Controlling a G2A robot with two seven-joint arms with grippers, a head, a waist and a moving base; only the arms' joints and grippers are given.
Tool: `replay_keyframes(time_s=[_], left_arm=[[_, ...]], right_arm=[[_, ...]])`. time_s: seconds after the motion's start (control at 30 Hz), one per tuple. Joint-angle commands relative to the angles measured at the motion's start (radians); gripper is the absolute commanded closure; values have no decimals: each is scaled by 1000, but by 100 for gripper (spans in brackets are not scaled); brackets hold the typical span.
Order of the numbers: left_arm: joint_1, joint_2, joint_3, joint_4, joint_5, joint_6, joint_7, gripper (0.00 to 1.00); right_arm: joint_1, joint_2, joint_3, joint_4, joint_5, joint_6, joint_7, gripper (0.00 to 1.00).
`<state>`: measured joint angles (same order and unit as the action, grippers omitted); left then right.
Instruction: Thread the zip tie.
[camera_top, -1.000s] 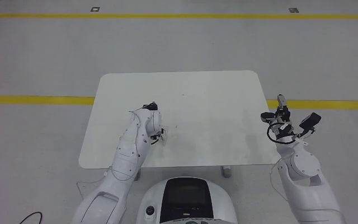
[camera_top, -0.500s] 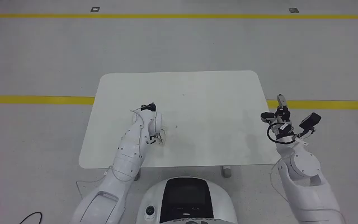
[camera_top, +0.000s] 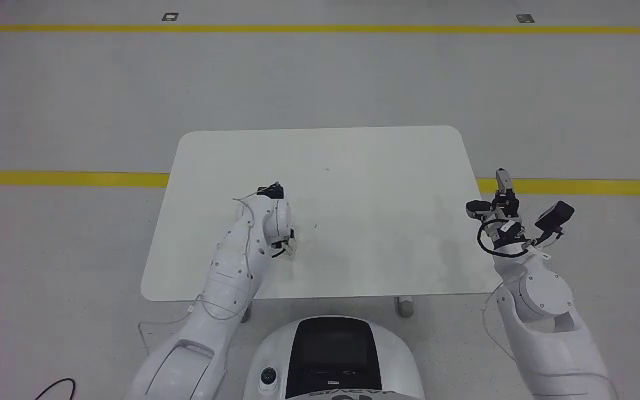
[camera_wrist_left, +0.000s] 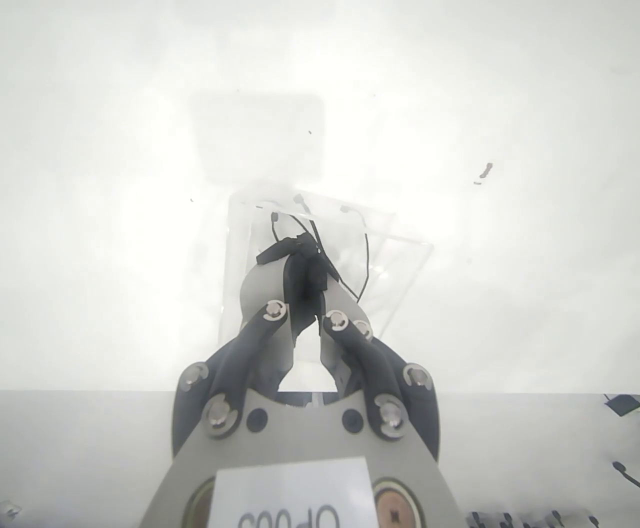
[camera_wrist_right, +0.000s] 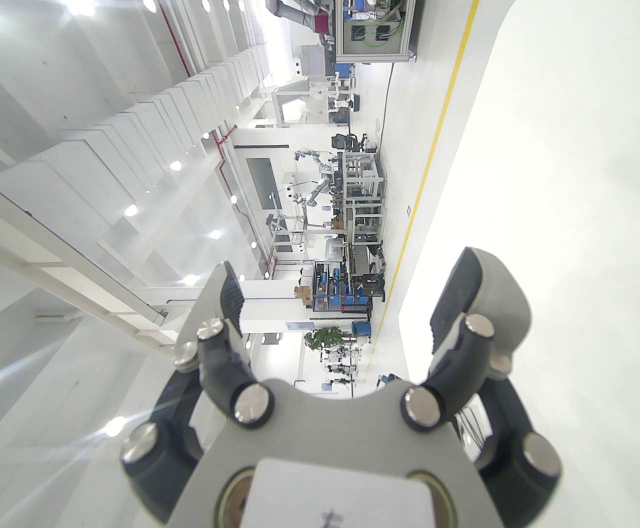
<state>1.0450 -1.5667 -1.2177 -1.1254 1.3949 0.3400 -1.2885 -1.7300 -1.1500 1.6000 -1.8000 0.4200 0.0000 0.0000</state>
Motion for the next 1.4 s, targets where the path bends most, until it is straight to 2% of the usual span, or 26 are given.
replay_keyframes(time_s=[0.0,0.27,0.43,0.73,0.9,1.2,1.37], left_arm=[[-3,-3,-3,11,-5,0,11,100],[-16,-14,-23,55,-25,0,52,100],[-25,-21,-32,78,-34,0,68,91],[-34,-30,-34,99,-43,0,76,95],[-29,-30,-33,89,-38,0,67,94],[6,-21,-39,7,-17,0,24,89],[26,-17,-40,-14,-7,0,15,87]], right_arm=[[0,0,0,0,0,0,0,0],[0,0,0,0,0,0,0,0],[0,0,0,0,0,0,0,0],[0,0,0,0,0,0,0,0],[0,0,0,0,0,0,0,0],[0,0,0,0,0,0,0,0],[0,0,0,0,0,0,0,0]])
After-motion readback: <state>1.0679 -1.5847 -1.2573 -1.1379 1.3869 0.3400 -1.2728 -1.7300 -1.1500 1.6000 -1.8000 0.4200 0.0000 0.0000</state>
